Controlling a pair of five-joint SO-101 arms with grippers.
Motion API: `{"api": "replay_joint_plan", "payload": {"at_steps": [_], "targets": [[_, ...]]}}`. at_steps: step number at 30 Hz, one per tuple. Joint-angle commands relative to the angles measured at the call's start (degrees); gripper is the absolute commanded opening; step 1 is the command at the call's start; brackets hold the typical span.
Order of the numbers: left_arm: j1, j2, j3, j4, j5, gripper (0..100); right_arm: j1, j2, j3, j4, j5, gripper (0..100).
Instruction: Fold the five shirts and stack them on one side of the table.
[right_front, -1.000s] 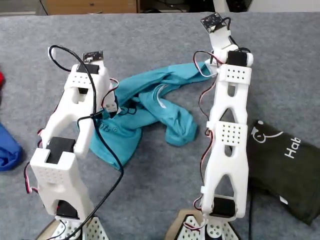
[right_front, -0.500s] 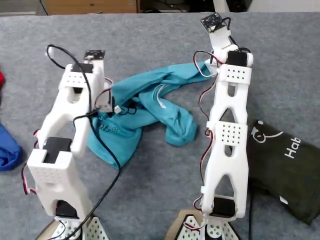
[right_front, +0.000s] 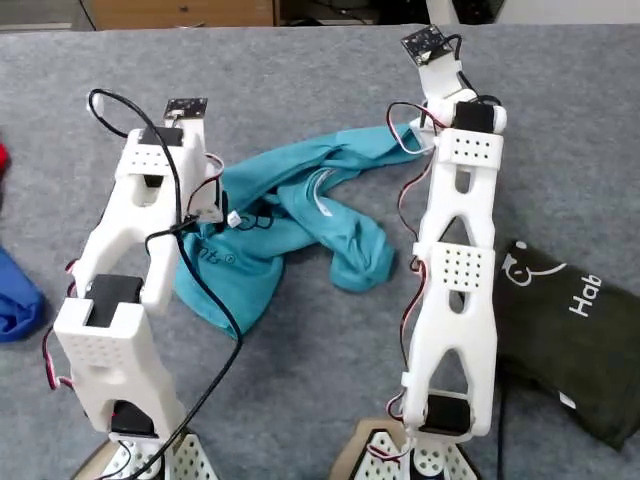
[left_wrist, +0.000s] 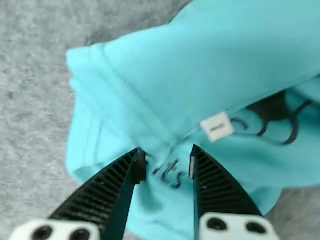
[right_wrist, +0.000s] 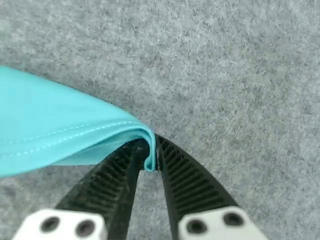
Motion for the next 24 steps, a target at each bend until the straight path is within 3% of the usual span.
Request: {"api": "replay_joint_plan", "payload": {"at_steps": [1, 11, 16, 24], "targets": [[0.44, -0.31, -0.18, -3.25, 3.52, 16, -0.92, -0.48, -2.51, -1.05, 0.53, 0.5], [0.35, 3.38, -0.18, -3.87, 3.96, 15, -0.92, -0.48, -2.51, -1.05, 0.53, 0.5], [0.35, 6.37, -0.79, -3.96, 4.04, 1, -0.92, -0.48, -2.51, -1.05, 0.53, 0.5], [0.26, 6.29, -4.75, -3.34, 4.22, 2, -0.92, -0.48, -2.51, -1.05, 0.53, 0.5]]}}
